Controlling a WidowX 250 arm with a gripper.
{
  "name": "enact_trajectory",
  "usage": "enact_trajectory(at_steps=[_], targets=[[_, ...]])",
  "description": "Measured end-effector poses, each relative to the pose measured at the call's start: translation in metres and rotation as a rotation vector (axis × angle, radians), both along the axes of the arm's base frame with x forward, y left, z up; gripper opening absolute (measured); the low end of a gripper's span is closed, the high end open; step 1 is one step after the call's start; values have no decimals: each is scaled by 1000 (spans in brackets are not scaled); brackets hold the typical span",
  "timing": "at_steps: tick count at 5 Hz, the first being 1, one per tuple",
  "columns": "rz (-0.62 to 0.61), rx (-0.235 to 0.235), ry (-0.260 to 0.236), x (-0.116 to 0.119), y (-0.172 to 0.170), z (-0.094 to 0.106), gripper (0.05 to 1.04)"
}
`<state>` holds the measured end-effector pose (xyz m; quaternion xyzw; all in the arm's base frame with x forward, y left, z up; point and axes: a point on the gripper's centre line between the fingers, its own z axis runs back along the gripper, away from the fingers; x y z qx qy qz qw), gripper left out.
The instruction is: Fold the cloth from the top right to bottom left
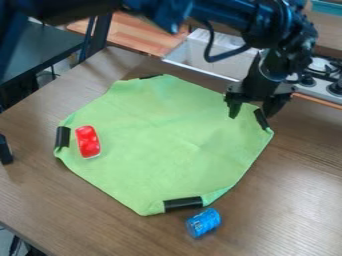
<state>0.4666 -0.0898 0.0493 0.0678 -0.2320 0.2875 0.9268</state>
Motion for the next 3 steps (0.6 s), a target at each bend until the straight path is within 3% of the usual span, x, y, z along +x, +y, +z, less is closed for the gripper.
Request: enact_trajectory(at_steps=[3], targets=[[38, 18, -11, 19, -8, -26, 1001]])
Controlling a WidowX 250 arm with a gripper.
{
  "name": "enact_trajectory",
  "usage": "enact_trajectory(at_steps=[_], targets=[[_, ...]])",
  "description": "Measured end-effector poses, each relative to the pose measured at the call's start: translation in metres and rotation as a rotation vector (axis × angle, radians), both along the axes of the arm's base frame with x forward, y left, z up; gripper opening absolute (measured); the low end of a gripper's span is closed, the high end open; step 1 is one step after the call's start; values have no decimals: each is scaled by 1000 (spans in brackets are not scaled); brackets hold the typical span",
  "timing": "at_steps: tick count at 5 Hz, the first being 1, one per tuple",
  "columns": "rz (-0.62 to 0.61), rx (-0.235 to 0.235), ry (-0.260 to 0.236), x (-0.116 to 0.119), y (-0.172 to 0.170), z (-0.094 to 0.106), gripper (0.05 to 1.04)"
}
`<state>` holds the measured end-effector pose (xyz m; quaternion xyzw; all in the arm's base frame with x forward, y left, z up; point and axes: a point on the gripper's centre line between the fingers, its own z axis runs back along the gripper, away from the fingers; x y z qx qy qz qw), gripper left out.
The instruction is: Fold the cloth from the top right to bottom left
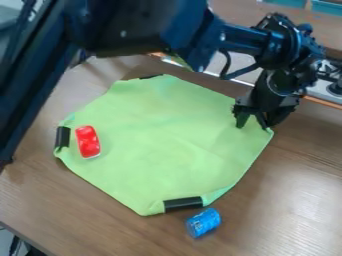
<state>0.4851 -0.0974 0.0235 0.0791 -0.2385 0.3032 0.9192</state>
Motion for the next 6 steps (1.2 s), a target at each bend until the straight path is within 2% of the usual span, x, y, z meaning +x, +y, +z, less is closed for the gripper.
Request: enact_trajectory(at_steps=[1, 2, 3, 4, 5, 6], targets=[[2, 0, -16, 5, -5, 0, 955], [7, -4, -26, 6, -6, -2, 677], [0, 5, -13, 0, -3, -8, 374], [-17, 10, -4, -10, 4, -8, 164], [-19, 2, 9, -21, 16, -2, 66], [7, -51, -5, -32, 37, 22, 50]])
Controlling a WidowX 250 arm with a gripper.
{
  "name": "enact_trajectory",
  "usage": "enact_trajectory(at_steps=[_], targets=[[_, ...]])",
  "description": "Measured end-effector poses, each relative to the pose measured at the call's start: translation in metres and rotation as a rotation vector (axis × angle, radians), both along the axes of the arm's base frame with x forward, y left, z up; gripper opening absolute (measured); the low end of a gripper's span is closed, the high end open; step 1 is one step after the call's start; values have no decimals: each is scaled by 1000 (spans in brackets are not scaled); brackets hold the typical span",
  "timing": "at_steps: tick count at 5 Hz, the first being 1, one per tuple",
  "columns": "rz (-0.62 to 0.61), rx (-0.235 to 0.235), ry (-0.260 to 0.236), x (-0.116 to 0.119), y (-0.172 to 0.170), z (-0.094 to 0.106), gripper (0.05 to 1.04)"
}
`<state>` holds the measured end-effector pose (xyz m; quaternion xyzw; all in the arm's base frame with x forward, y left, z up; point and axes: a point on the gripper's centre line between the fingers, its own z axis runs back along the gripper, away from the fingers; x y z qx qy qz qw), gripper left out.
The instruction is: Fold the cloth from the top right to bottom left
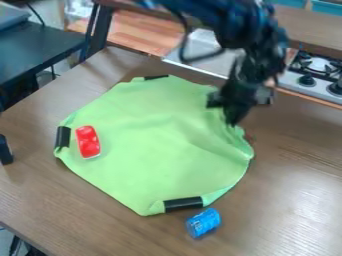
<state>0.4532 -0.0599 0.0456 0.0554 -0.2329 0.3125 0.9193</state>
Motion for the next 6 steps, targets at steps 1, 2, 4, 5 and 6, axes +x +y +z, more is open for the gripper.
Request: enact_trajectory(at_steps=[1, 2, 4, 5, 6], targets=[[3, -63, -51, -13, 17, 40, 50], [45, -106, -46, -30, 50, 52, 50], [94, -98, 55, -82, 133, 30, 50], [78, -80, 66, -107, 160, 27, 50], [50, -78, 49, -129, 173, 32, 50]])
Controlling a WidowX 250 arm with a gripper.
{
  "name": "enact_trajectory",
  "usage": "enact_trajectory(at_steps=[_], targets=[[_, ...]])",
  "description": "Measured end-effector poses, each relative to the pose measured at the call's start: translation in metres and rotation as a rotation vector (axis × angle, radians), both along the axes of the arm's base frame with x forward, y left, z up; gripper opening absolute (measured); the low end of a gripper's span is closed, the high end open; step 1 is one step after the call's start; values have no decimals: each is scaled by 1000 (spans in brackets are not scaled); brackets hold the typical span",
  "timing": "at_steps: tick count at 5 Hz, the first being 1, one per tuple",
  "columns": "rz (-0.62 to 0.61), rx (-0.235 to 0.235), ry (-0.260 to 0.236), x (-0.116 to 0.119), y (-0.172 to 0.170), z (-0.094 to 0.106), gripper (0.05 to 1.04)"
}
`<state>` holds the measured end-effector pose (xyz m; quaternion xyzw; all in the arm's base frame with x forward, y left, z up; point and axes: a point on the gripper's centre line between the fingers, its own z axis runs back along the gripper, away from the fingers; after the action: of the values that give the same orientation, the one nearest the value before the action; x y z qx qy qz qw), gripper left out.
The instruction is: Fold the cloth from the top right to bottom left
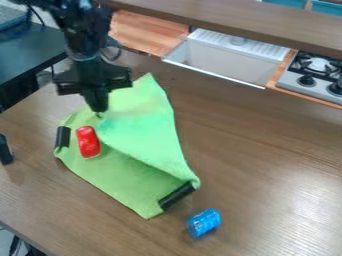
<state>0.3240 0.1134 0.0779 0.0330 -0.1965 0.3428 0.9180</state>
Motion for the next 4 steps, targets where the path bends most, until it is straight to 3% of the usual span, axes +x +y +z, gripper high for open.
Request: enact_trajectory(at_steps=[2, 4], targets=[[15, -9, -70, -28, 25, 24, 50], [52, 60, -81, -42, 49, 16, 64]])
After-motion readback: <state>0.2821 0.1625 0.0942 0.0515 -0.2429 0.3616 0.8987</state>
